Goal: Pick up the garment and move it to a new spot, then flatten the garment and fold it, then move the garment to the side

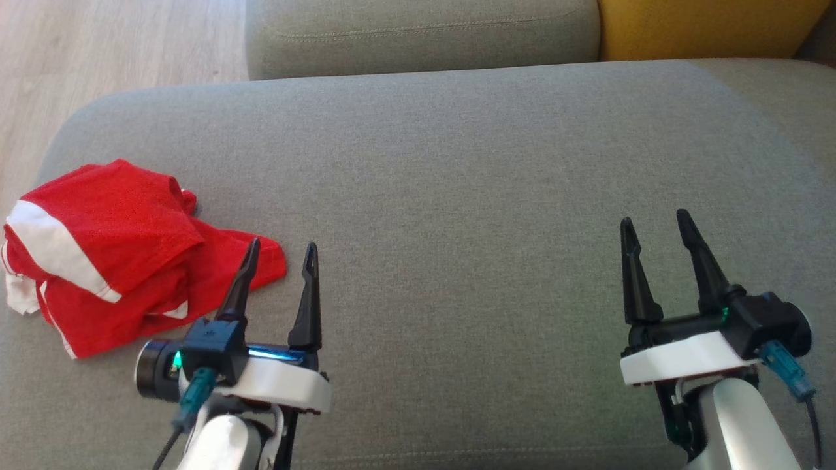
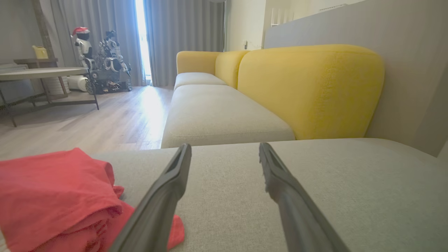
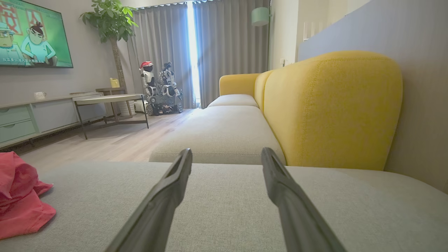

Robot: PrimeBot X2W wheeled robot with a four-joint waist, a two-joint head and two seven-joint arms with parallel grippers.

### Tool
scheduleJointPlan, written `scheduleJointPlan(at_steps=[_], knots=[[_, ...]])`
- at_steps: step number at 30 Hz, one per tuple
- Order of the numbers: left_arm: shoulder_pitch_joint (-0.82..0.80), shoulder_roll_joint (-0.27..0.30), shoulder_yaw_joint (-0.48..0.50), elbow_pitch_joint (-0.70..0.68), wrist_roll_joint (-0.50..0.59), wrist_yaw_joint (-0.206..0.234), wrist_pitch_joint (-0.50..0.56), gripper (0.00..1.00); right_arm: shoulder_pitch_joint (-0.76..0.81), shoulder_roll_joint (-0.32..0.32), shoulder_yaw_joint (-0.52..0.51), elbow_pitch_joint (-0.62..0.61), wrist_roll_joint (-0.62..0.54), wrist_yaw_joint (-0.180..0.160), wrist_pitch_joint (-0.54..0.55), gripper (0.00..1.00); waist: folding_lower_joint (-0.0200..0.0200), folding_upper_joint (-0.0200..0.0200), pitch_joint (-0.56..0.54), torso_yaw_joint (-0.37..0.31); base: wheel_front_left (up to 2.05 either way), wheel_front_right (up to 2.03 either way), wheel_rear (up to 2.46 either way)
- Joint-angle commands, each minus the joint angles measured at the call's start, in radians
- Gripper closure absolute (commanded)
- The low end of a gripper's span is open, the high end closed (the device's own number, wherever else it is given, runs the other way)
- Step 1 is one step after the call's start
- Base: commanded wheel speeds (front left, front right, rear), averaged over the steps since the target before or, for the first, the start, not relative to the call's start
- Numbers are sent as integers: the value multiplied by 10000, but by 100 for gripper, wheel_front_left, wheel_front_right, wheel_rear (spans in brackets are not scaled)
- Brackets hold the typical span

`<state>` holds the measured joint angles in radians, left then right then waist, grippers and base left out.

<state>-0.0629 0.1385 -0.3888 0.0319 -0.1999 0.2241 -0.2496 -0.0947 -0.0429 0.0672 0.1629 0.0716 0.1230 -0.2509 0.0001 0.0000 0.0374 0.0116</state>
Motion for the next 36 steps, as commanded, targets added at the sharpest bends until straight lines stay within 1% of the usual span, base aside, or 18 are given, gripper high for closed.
scheduleJointPlan(at_steps=[1,5,10,11,13,19,22,26,32,36], knots=[[-236,-88,610,-139,-16,-233,-122,0,-465,-73,269,-200,143,77,-109,0,-1,0,2,-13,0,0,0],[-156,-409,1088,153,206,-743,-122,0,-471,-73,245,44,185,77,-109,0,-1,0,2,-13,0,0,0],[-104,-652,1456,412,505,-1116,-122,0,-501,-73,243,208,156,77,-109,0,-1,0,-12,-6,0,0,0],[-104,-652,1456,412,505,-1116,-122,0,-501,-73,243,208,156,77,-109,0,-1,0,-12,-6,0,0,0],[-89,-740,1608,501,626,-1270,-122,0,-518,-73,211,265,166,77,-109,0,-1,0,-23,2,0,0,0],[-80,-827,1774,579,749,-1425,-122,0,-530,-73,175,303,182,77,-109,0,-1,0,-32,50,0,0,0],[-91,-854,1794,609,790,-1505,-122,0,-508,-73,154,287,181,77,-109,0,-1,0,-22,212,0,0,0],[-149,-871,1823,629,894,-1507,-122,0,-469,-73,161,245,177,77,-109,0,-1,0,2,672,0,0,0],[-135,-879,2018,532,790,-1455,-122,0,-389,-73,574,-224,417,77,-109,0,-1,0,18,1701,0,0,0],[-61,-881,2130,421,771,-1398,-122,0,-303,-73,812,-226,399,77,-109,0,-1,0,-14,2448,0,0,0]])
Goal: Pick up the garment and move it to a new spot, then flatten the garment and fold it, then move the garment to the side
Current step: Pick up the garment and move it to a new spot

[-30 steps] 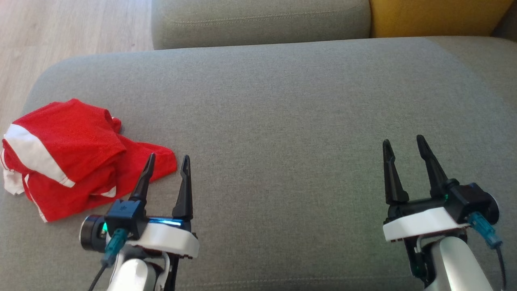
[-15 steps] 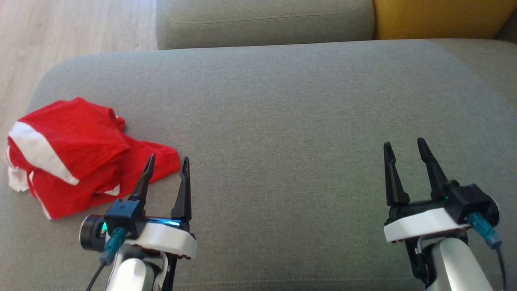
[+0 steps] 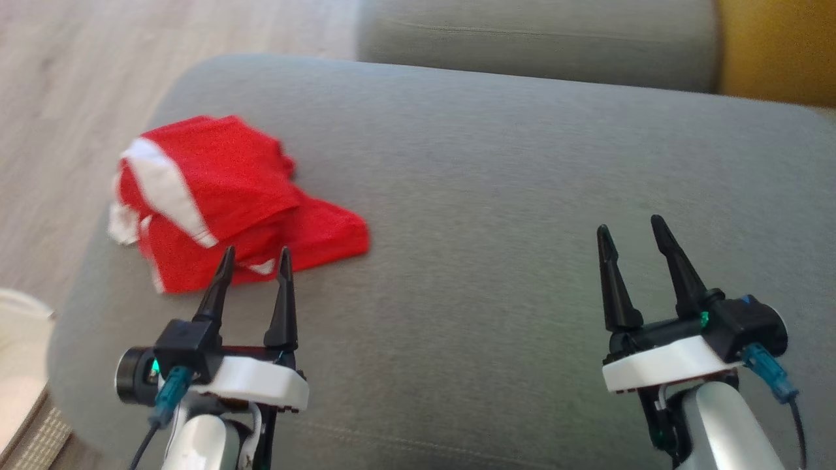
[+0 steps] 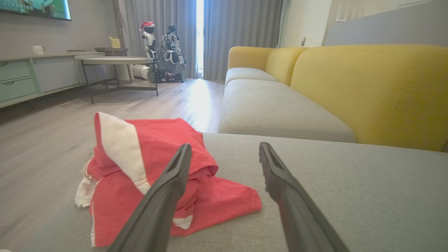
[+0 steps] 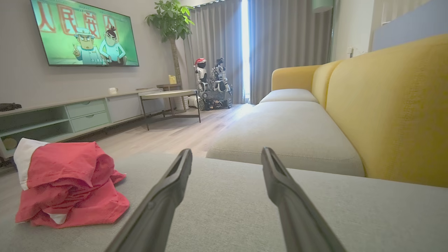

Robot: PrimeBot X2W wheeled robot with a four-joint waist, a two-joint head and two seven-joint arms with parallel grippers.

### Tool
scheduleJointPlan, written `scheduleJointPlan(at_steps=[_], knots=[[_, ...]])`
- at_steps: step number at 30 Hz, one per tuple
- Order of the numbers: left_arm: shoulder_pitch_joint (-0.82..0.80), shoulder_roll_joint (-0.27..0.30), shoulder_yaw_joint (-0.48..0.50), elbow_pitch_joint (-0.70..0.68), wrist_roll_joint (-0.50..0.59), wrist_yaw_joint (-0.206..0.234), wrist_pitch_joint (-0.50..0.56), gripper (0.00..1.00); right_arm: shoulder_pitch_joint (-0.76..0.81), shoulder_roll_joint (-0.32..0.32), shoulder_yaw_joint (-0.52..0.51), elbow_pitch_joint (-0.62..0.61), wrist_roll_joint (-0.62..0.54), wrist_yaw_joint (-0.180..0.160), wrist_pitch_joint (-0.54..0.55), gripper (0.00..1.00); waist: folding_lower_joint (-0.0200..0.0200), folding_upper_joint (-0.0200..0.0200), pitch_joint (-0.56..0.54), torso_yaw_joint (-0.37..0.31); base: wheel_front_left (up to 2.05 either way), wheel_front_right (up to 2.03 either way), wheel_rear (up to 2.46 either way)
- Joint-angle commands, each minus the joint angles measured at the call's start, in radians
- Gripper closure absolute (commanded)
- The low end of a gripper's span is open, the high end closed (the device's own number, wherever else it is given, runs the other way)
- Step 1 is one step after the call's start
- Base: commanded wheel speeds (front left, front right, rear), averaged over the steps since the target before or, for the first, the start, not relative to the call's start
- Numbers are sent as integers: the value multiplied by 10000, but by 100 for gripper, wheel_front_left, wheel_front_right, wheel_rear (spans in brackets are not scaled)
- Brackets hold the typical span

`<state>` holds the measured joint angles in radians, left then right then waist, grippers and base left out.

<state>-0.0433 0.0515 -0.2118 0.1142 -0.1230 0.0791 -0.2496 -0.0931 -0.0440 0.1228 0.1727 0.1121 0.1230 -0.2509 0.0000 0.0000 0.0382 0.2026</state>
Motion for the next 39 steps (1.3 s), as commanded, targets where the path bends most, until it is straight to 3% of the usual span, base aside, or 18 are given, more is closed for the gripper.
scheduleJointPlan(at_steps=[1,11,19,39], knots=[[-230,-10,390,-422,1,63,-122,0,-315,-62,306,-295,-3,77,-109,0,0,0,-34,711,0,0,0],[59,-11,653,-716,-102,132,-122,0,-332,-62,765,-137,105,77,-109,0,0,0,-40,2126,0,0,0],[314,-12,764,-712,-209,150,-122,0,-251,-62,879,15,167,77,-109,0,0,0,-120,2797,0,0,0],[500,-12,1303,-1017,-387,323,-122,0,-190,-62,1181,101,365,77,-109,0,0,0,-167,2453,0,0,0]])
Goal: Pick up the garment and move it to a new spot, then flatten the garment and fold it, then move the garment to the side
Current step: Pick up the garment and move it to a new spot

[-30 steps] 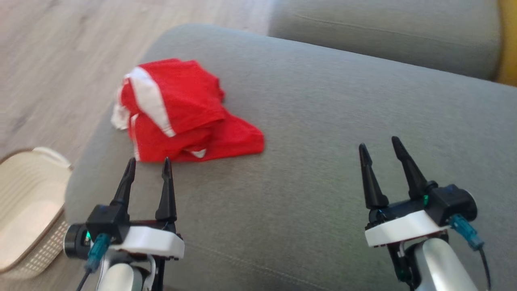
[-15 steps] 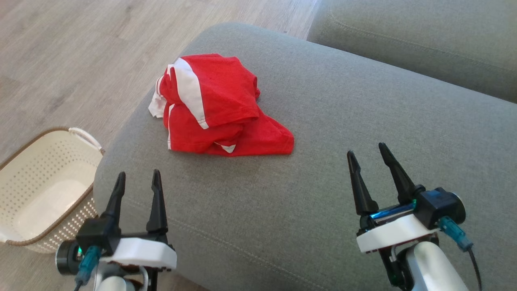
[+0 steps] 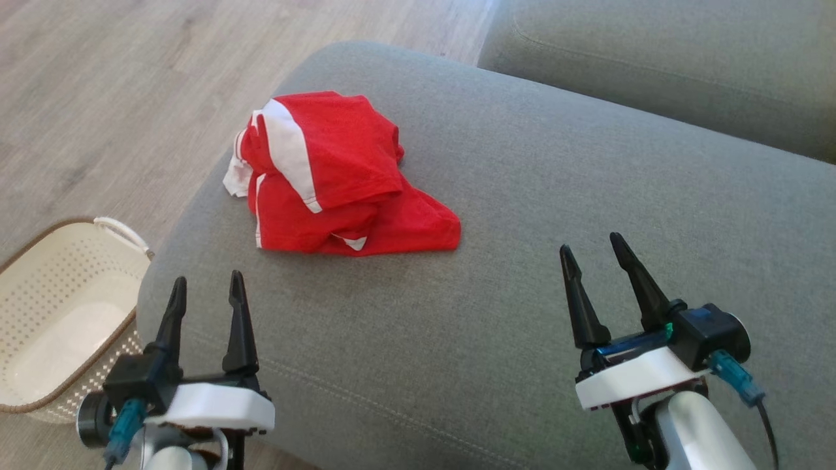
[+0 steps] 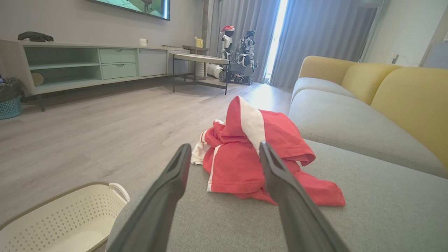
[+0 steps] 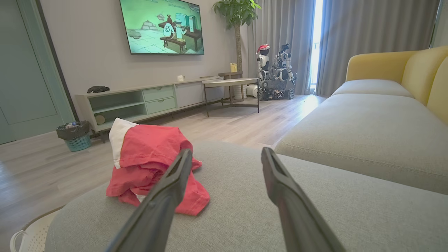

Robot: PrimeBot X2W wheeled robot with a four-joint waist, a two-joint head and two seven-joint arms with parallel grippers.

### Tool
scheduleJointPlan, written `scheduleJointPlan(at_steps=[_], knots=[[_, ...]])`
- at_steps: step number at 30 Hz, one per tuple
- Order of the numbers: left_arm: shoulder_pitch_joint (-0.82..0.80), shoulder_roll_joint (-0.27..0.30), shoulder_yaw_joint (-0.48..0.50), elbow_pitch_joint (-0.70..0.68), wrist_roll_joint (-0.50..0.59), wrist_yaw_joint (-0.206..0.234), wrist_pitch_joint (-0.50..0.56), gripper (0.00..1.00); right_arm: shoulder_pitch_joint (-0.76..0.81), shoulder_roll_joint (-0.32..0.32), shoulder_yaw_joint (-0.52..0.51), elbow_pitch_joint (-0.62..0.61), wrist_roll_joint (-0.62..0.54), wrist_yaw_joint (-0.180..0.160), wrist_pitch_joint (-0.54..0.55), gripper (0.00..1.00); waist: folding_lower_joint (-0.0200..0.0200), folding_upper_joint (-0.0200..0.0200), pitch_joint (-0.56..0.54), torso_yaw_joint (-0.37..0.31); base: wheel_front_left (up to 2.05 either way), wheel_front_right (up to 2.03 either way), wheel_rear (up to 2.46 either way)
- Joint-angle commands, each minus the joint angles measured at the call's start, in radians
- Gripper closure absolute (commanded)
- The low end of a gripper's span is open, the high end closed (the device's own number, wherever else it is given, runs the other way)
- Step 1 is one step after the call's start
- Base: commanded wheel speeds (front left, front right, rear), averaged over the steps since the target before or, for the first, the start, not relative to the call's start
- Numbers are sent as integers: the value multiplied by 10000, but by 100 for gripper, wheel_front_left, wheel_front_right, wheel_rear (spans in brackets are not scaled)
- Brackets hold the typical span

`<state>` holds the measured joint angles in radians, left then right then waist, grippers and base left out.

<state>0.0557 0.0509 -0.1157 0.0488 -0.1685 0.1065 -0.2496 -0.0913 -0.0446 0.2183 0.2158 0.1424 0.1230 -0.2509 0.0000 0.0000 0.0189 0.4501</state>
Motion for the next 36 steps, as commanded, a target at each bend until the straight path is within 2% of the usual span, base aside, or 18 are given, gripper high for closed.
scheduleJointPlan(at_steps=[1,8,13,18,23,36], knots=[[-515,-6,368,-342,85,33,-122,0,-219,-56,219,-339,40,77,-109,0,0,0,75,-61,0,0,0],[-1157,-7,873,-76,-193,-202,-122,0,-460,-56,-125,-465,-458,77,-109,0,0,0,821,-443,0,0,0],[-2301,140,1221,757,-309,-932,-122,0,-721,-56,-367,-583,-1014,77,-50,0,0,0,1592,-721,0,0,0],[-3751,395,1561,2258,-677,-1423,-122,0,-912,-56,-742,-825,-1443,77,139,0,0,0,2242,-952,0,0,0],[-5119,675,1724,3938,-952,-1617,-62,0,-1008,-56,-743,-1056,-1686,77,325,0,0,0,2633,-1206,0,0,0],[-6944,1151,1995,6491,-1267,-1842,-104,0,-1161,-56,-687,-1331,-1819,77,457,0,0,0,2954,-1822,0,0,0]])
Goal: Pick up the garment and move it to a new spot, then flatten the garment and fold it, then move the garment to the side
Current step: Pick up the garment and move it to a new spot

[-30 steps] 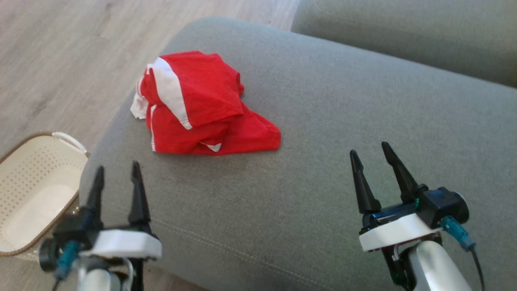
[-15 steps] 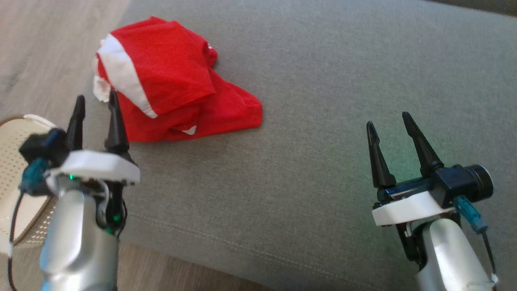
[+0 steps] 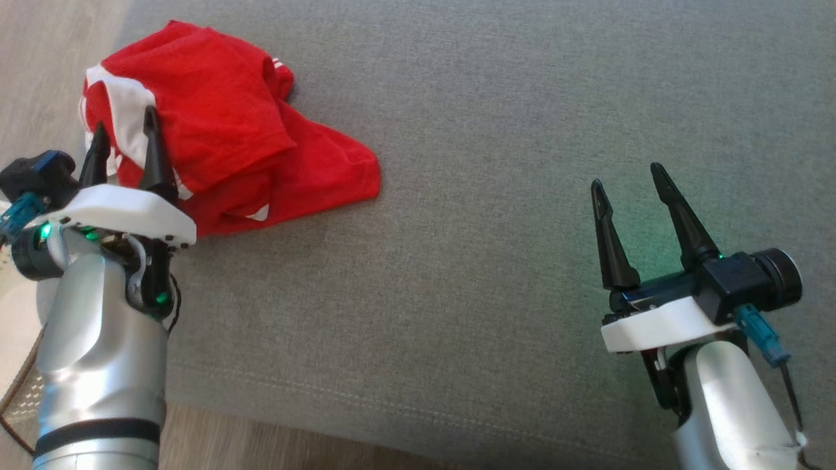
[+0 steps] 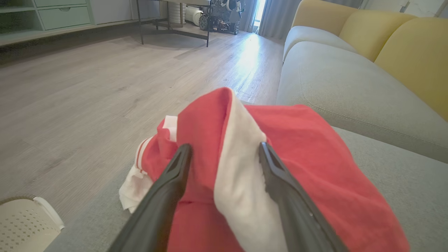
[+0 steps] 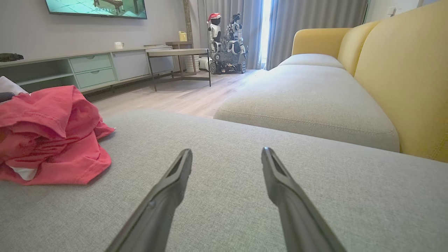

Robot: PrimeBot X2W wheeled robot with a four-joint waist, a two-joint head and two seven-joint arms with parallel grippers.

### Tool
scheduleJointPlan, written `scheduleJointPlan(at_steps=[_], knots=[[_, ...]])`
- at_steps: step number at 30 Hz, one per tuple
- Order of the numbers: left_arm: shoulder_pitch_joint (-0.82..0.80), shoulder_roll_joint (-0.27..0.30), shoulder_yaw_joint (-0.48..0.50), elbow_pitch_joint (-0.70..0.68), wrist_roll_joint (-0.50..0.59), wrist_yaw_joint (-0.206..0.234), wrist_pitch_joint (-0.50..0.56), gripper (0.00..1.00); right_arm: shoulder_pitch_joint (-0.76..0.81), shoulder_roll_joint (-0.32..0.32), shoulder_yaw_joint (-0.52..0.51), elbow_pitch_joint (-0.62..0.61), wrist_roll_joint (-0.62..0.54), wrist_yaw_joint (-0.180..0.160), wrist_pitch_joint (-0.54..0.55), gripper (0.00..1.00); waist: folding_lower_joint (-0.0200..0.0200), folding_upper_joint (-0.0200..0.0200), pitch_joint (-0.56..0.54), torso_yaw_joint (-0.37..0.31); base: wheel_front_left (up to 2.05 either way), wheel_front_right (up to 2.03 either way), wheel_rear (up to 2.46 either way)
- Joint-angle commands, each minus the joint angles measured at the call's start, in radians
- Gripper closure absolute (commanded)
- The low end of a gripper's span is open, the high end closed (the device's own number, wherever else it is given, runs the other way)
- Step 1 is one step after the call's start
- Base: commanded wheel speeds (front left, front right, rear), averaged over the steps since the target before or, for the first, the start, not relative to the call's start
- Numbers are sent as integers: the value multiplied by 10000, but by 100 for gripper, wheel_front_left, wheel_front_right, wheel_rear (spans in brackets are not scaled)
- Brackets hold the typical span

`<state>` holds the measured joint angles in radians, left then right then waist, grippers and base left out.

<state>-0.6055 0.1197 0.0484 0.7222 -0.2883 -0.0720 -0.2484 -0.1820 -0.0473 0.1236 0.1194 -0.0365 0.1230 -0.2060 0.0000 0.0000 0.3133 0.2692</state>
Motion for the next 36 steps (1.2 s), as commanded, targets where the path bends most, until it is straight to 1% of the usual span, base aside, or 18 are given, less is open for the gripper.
scheduleJointPlan(at_steps=[1,2,9,19,24,27,31,32,36], knots=[[-395,467,363,-204,-79,-84,-121,44,-251,-29,264,-359,-22,77,-1,0,0,0,11,-38,0,0,0],[-440,469,389,-204,-85,-100,-125,100,-246,-29,274,-340,-12,77,-14,0,0,0,1,-65,0,0,0],[-291,408,552,-1011,87,-224,-131,100,-283,-29,409,-106,234,77,-168,0,0,0,-227,-189,0,0,0],[-2,264,750,-3804,411,-380,-132,100,-389,-29,612,406,782,77,-452,0,0,0,-909,-561,0,0,0],[-93,123,654,-4918,246,-428,-130,100,-419,-29,668,601,1147,77,-531,0,0,0,-1230,-980,0,0,0],[-228,1,424,-5437,-90,-476,102,100,-454,-29,682,657,1331,77,-549,0,0,0,-1352,-1307,0,0,0],[-430,-80,-20,-6225,-321,-512,567,100,-612,-29,746,427,1521,77,-553,0,0,0,-1247,-1863,0,0,0],[-430,-80,-20,-6225,-321,-512,567,100,-612,-29,746,427,1521,77,-553,0,0,0,-1247,-1863,0,0,0],[-680,-275,-448,-6863,-559,-518,940,100,-772,-29,768,140,1631,77,-555,0,0,0,-1034,-2445,0,0,0]])
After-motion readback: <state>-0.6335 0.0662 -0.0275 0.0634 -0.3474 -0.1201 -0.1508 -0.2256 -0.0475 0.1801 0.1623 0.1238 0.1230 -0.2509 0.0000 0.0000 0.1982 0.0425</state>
